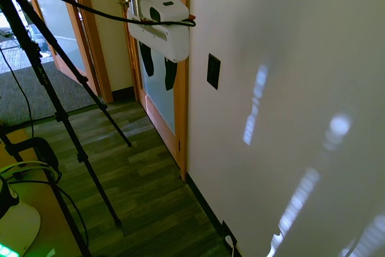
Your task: Turn on the light
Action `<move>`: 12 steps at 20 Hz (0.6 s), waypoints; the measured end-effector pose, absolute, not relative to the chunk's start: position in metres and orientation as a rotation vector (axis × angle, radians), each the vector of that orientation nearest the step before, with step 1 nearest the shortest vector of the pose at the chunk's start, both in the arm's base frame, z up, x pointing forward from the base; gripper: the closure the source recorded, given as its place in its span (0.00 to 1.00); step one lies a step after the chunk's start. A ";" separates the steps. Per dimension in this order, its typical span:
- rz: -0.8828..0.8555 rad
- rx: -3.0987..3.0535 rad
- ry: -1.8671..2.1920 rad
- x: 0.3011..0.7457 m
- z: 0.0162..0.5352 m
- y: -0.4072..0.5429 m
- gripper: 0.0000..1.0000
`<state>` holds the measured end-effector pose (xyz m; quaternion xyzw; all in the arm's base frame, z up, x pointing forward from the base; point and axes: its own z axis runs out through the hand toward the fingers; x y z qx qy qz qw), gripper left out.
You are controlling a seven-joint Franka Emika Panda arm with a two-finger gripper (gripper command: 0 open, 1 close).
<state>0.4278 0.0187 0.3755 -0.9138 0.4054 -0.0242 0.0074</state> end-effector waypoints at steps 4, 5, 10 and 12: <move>-0.113 -2.849 1.257 0.433 0.371 0.022 0.00; -0.134 -2.841 1.254 0.437 0.367 0.025 0.00; -0.304 -2.768 1.249 0.470 0.322 0.047 0.00; -0.365 -2.734 1.237 0.490 0.307 0.058 0.00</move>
